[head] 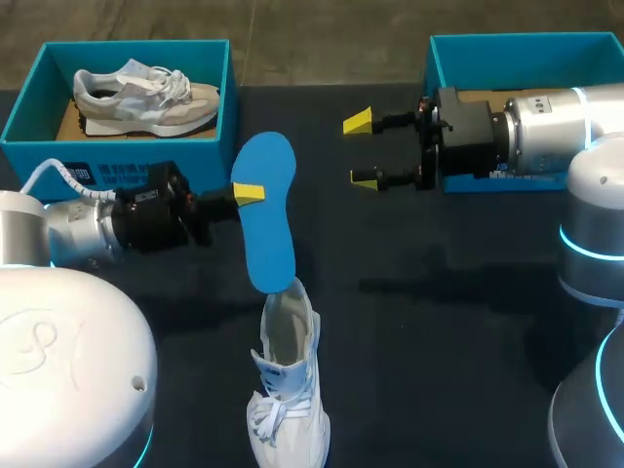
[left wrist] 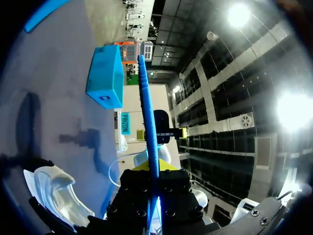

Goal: Take the shoe out of the shoebox, open the shoe tongue, remove and reinsert the insole, then place the shoe into the shoebox

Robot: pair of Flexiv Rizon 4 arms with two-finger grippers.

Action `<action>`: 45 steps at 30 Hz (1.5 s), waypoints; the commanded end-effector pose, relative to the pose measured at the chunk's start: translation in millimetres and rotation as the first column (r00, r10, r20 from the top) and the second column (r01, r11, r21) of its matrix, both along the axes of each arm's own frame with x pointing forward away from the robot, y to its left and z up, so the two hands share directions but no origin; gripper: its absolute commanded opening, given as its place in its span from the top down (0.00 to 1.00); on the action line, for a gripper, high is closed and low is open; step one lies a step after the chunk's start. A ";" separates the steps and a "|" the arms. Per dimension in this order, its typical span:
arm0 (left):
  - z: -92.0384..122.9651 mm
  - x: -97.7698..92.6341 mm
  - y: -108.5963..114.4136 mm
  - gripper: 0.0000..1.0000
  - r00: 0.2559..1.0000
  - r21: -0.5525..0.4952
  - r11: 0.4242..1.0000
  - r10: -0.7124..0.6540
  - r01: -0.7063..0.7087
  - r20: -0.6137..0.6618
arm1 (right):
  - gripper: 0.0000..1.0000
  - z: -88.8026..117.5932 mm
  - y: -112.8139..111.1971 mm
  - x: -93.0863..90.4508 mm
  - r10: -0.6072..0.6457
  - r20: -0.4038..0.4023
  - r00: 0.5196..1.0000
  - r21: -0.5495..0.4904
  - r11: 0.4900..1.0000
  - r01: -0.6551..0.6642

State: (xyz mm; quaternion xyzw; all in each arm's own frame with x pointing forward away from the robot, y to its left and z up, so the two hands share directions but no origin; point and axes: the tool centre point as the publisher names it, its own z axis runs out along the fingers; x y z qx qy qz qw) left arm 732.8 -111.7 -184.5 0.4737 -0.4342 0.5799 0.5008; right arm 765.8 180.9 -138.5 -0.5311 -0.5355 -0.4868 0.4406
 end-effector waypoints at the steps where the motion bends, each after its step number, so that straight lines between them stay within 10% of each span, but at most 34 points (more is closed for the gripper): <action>1: -0.3 2.1 -5.0 1.00 1.000 0.018 1.000 0.013 -0.013 0.002 | 0.00 -0.7 1.4 -0.5 -0.003 0.001 1.000 0.000 1.000 0.003; 7: 0.0 2.4 -5.1 1.00 1.000 0.024 1.000 0.017 -0.017 0.013 | 0.00 0.7 -0.1 0.8 0.000 0.021 1.000 -0.002 1.000 0.000; 17: 0.0 2.4 -5.1 1.00 1.000 0.024 1.000 0.017 -0.017 0.013 | 0.00 39.9 -10.5 6.5 0.118 0.106 0.987 -0.422 0.904 -0.063; 28: 0.0 2.4 -5.1 1.00 1.000 0.024 1.000 0.017 -0.017 0.013 | 0.00 74.5 16.7 1.5 0.193 0.026 0.981 -0.826 0.557 -0.088; 45: 0.0 2.4 -5.1 1.00 1.000 0.024 1.000 0.017 -0.017 0.013 | 0.00 91.0 54.4 -23.8 0.139 0.033 0.990 -0.986 0.167 0.009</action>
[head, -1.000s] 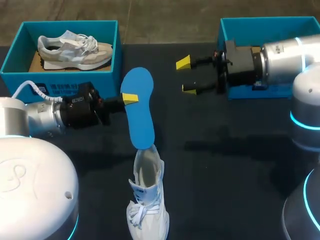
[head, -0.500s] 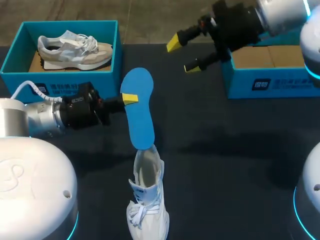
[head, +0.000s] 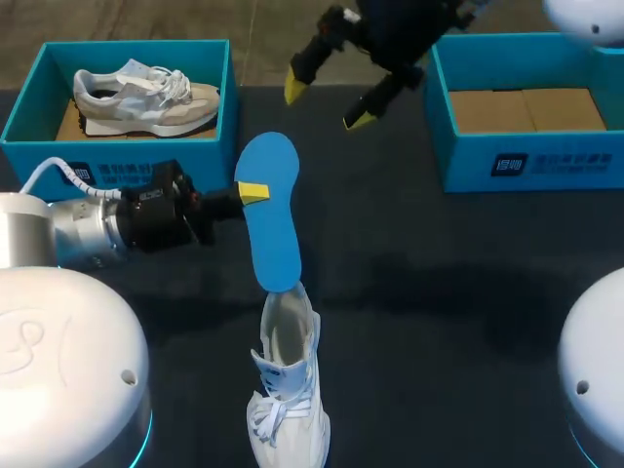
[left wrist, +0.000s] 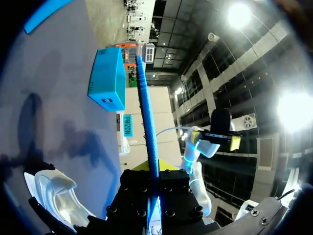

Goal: Take the shoe out of the shoebox, open the shoe tongue, remove and reinsert the insole, then place the shoe into the shoebox

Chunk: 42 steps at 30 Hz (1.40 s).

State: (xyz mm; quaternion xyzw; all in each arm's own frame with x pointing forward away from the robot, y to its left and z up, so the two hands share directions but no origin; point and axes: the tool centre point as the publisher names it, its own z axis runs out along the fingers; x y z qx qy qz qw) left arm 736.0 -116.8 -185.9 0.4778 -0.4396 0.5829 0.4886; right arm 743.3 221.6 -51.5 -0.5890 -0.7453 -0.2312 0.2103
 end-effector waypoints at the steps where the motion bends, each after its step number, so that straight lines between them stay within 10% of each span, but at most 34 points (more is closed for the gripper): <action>1: 1.4 -0.9 0.0 1.00 1.000 0.004 1.000 0.001 -0.001 -0.001 | 0.00 4.8 17.3 -3.6 -0.045 0.120 0.992 -0.583 0.806 0.107; 12: 1.4 -0.9 0.0 1.00 1.000 0.004 1.000 0.001 -0.001 -0.001 | 0.00 -2.3 46.8 -20.1 -0.074 0.155 0.985 -0.708 0.687 0.163; 31: 1.4 -0.9 0.0 1.00 1.000 0.004 1.000 0.001 -0.001 -0.001 | 0.00 -8.6 87.5 -51.1 -0.097 0.201 0.975 -0.748 0.627 0.217; 42: 1.4 -0.9 0.0 1.00 1.000 0.004 1.000 0.001 -0.001 -0.001 | 0.00 -15.2 83.3 -59.7 -0.125 0.169 0.978 -0.643 0.738 0.206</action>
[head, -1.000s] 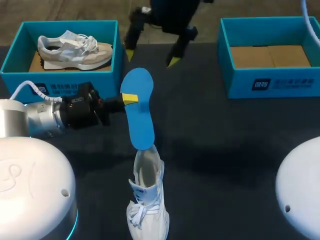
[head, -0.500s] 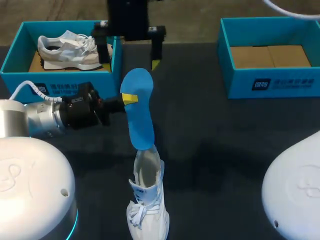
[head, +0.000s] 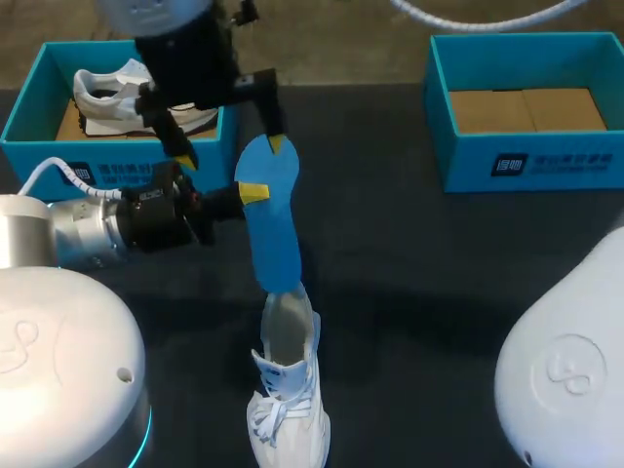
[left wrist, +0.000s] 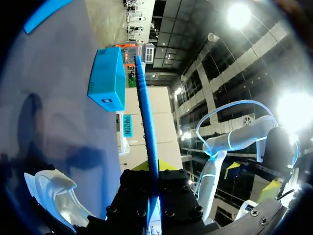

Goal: Take the shoe out of the shoebox, open the shoe tongue, remove and reinsert the insole, then place the shoe into the shoebox

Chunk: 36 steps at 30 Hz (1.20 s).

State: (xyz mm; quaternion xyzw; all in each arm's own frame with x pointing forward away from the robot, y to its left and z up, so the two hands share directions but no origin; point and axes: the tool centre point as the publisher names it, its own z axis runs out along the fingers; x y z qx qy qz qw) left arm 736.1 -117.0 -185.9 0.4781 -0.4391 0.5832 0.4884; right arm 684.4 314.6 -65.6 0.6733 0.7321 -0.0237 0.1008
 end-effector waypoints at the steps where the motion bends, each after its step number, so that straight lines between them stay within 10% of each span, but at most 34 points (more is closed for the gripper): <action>1: 1.4 -1.0 0.3 1.00 1.000 0.005 1.000 0.000 0.000 -0.001 | 0.00 -0.3 -11.1 -0.8 0.003 0.002 1.000 0.093 0.996 -0.003; 13: 1.4 -1.0 0.3 1.00 1.000 0.005 1.000 0.000 0.000 -0.001 | 0.00 5.8 -41.3 6.9 0.005 -0.017 1.000 0.365 0.931 0.001; 18: 1.4 -1.0 0.3 1.00 1.000 0.005 1.000 0.000 0.000 -0.001 | 0.00 5.8 -59.0 12.2 0.056 -0.028 0.998 0.584 0.812 -0.029; 36: 1.4 -1.0 0.3 1.00 1.000 0.005 1.000 0.000 0.000 -0.001 | 0.00 -8.2 -73.4 16.3 0.094 -0.024 0.995 0.849 0.527 -0.029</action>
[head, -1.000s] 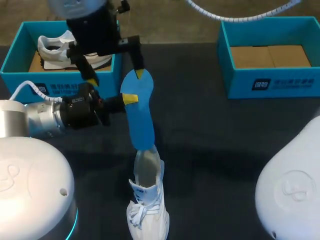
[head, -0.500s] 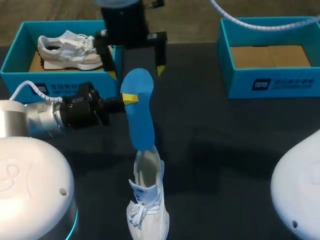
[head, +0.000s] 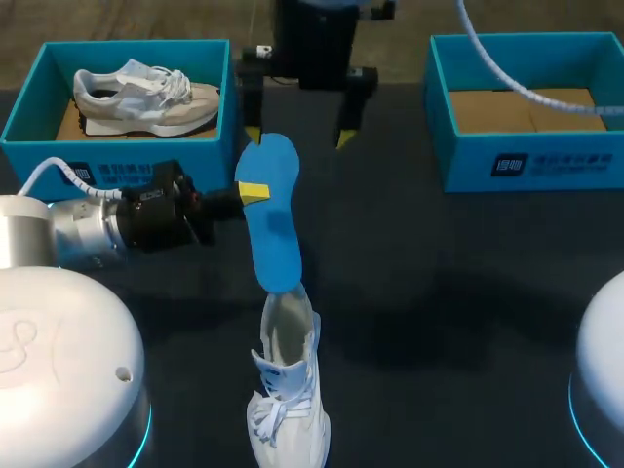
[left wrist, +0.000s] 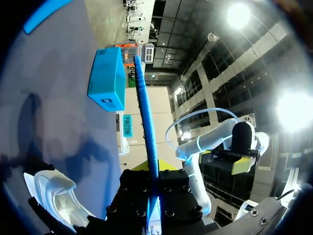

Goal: Take the shoe out of the shoebox, open the shoe tongue, remove and reinsert the insole, then place the shoe into the shoebox

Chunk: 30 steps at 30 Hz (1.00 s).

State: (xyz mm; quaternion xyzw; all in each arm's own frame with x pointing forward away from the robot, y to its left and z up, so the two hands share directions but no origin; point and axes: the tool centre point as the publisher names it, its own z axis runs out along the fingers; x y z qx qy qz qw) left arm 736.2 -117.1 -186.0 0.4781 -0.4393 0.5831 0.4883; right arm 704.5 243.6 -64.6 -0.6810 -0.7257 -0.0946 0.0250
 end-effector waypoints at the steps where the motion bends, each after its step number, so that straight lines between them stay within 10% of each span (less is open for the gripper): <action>1: 1.5 -1.0 0.3 1.00 1.000 0.004 1.000 0.000 0.000 -0.001 | 0.00 -10.9 -1.2 -4.0 0.078 -0.010 0.997 0.637 0.769 -0.054; 30: 1.5 -1.0 0.3 1.00 1.000 0.004 1.000 0.000 0.000 -0.001 | 0.00 -46.1 -10.3 7.7 0.055 -0.009 0.998 0.869 0.495 -0.019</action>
